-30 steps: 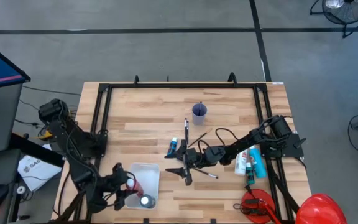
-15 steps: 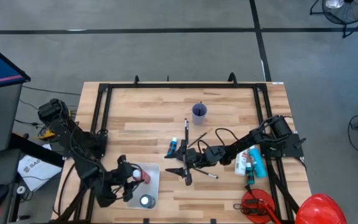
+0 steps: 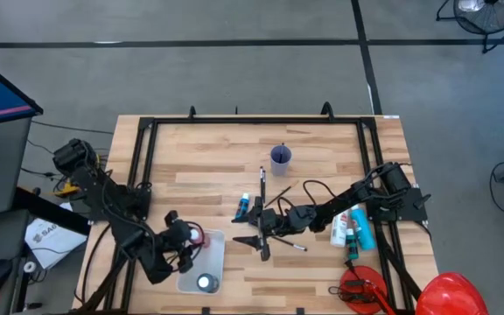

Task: Pick & Place Paint Supplies
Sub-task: Put the red paint bottle into the white bin, then put the gold paint brush into the violet cup

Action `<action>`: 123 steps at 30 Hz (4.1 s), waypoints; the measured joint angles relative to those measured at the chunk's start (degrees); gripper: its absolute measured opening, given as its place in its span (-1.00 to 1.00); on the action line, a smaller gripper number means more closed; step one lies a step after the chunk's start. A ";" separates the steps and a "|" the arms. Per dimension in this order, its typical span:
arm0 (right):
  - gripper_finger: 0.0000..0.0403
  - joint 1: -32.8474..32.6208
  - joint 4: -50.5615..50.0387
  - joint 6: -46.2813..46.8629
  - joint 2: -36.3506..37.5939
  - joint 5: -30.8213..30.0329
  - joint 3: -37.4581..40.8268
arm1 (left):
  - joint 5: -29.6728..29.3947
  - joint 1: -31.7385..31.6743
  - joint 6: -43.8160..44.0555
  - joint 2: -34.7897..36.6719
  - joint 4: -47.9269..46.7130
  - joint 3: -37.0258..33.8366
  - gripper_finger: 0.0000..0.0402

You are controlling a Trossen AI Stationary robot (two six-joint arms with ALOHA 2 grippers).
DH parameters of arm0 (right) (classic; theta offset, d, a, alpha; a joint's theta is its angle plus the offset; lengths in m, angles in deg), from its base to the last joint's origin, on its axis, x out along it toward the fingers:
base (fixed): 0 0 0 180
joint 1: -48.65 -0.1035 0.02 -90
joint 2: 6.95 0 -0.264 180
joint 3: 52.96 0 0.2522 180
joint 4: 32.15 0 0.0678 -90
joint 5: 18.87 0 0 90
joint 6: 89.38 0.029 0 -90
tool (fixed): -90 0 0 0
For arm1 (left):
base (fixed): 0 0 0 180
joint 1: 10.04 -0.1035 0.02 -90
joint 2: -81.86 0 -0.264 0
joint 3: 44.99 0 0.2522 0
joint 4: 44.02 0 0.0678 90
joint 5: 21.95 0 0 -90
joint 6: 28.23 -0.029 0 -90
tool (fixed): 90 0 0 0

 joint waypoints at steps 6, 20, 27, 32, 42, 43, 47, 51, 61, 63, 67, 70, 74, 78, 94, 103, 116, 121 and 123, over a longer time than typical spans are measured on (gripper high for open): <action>0.22 0.02 0.00 0.00 -0.02 0.00 0.00 | -1.77 0.72 7.46 0.34 0.80 -5.47 -0.09; 0.22 0.41 -0.13 0.02 -0.04 0.00 0.00 | -0.12 1.25 6.45 3.52 0.13 -7.01 -0.09; 0.22 0.39 -0.30 0.02 -0.04 -0.02 0.00 | 0.31 1.25 5.70 4.19 -0.02 -7.13 0.12; 0.22 0.37 -0.59 0.03 -0.04 0.00 0.00 | 1.57 1.14 5.70 4.08 -0.29 -7.34 0.38; 0.22 0.44 -1.02 -0.01 -0.07 -0.01 0.00 | 6.31 1.14 5.76 5.05 0.03 -7.21 0.67; 0.22 0.46 -1.05 -0.13 -0.07 0.00 0.00 | 6.44 1.14 5.70 5.44 0.03 -7.21 0.67; 0.22 0.50 -1.40 -0.42 -0.07 0.00 0.00 | 7.96 1.16 5.59 8.45 -0.12 -7.21 0.63; 0.22 0.50 -1.44 -0.44 -0.07 0.00 0.00 | 9.66 1.14 5.55 12.59 -0.30 -7.19 0.58; 0.22 0.50 -2.30 -0.52 -0.07 0.00 0.00 | 8.31 1.20 2.26 19.99 -0.37 -7.15 0.50; 0.22 0.50 -2.29 -0.63 -0.07 0.00 0.00 | 7.61 1.20 1.06 20.82 -0.36 -7.13 0.50; 0.22 0.50 -2.29 -0.63 -0.07 0.00 0.00 | 7.20 1.20 -0.02 21.77 -0.37 -7.10 0.50; 0.22 0.50 -2.27 -0.63 -0.07 0.00 0.00 | 7.18 1.20 -0.09 22.12 -0.44 -7.10 0.50; 0.22 0.50 -2.27 -0.63 -0.07 0.00 0.00 | 7.24 1.20 -0.12 22.59 -0.54 -7.10 0.50; 0.22 0.50 -2.27 -0.63 -0.07 0.00 0.00 | 7.23 1.20 -0.69 24.28 -0.76 -7.10 0.50; 0.22 0.93 -2.27 1.41 -0.07 -1.31 0.00 | -10.09 1.18 -7.09 28.64 0.47 -7.08 0.50; 0.21 2.03 -0.82 4.76 -0.07 -0.26 0.00 | -26.57 1.10 -22.13 22.86 19.20 -7.08 0.50; 0.21 16.47 -18.93 0.02 -0.07 32.58 0.00 | -25.16 -6.64 -38.28 13.91 35.61 -7.08 0.50; 0.21 22.22 -25.21 -1.68 -0.07 37.88 0.44 | -22.19 -8.44 -42.59 13.93 35.72 -7.08 0.50; 0.21 23.01 -25.30 -2.65 0.02 41.07 0.78 | -22.19 -9.13 -44.42 13.93 35.77 -7.08 0.50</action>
